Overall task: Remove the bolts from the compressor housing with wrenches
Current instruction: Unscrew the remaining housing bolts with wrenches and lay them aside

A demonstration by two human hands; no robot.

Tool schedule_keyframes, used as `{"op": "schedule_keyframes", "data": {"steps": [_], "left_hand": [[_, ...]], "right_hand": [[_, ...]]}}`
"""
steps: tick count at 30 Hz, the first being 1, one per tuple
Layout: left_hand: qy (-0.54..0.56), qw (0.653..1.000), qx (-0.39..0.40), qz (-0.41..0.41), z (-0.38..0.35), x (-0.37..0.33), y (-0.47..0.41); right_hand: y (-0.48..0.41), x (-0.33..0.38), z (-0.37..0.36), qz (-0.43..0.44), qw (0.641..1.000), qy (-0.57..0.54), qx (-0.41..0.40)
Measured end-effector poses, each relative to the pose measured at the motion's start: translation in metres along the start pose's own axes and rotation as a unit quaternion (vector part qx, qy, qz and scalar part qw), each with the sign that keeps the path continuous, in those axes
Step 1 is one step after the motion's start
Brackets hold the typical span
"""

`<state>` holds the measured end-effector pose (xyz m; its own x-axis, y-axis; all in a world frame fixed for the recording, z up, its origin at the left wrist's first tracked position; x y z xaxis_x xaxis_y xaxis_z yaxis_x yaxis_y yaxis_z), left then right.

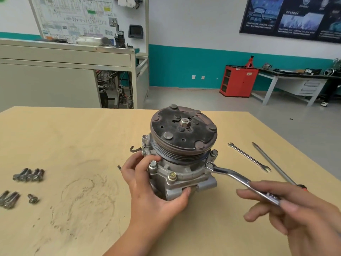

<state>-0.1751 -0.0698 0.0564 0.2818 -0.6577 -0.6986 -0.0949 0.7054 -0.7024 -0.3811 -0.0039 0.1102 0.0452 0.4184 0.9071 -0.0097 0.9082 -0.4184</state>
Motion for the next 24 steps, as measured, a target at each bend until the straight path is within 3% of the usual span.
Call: {"op": "schedule_keyframes", "data": {"steps": [4, 9, 12, 14, 17, 20, 21, 22, 23, 24], "left_hand": [[0.005, 1.0, 0.004, 0.009, 0.002, 0.0, -0.001], [0.002, 1.0, 0.011, 0.013, 0.003, 0.0, -0.001], [0.004, 1.0, 0.014, 0.018, 0.004, 0.002, 0.0], [0.007, 1.0, 0.016, 0.024, 0.004, 0.002, 0.001], [0.009, 1.0, 0.015, 0.024, 0.004, 0.003, 0.0], [0.007, 1.0, 0.008, 0.017, 0.003, 0.003, 0.001], [0.007, 1.0, 0.007, 0.016, 0.003, 0.003, 0.001], [0.006, 1.0, 0.008, 0.018, 0.003, 0.003, 0.001], [0.003, 1.0, 0.008, 0.021, 0.003, 0.003, 0.002], [0.002, 1.0, 0.009, 0.024, 0.003, 0.002, 0.002]], "right_hand": [[-0.028, -0.015, 0.022, 0.003, 0.996, -0.075, 0.04], [-0.085, -0.02, 0.03, -0.102, 0.975, -0.15, 0.128], [-0.088, -0.031, 0.02, -0.13, 0.932, -0.301, 0.157], [-0.073, -0.034, 0.024, -0.136, 0.924, -0.353, 0.061], [-0.034, -0.041, 0.023, -0.125, 0.869, -0.477, 0.049], [0.011, -0.041, 0.014, -0.159, 0.869, -0.466, 0.051], [0.018, -0.033, 0.01, -0.193, 0.888, -0.418, 0.013], [0.022, -0.021, 0.004, -0.202, 0.932, -0.3, -0.016], [0.025, -0.011, -0.005, -0.164, 0.971, -0.161, 0.066], [0.031, -0.017, -0.017, -0.173, 0.957, -0.179, 0.148]]}}
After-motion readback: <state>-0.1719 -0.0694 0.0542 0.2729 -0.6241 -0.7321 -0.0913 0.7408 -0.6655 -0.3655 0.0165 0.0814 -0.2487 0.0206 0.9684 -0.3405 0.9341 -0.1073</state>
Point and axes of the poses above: each hand's wrist, its own y-axis away from the middle knuckle, its own z-axis out of the back of the hand, x = y × z, the point moved 2 cm from there along -y, towards the middle knuckle, and after that the axes turned 4 degrees about x, right-handed, at the moved point
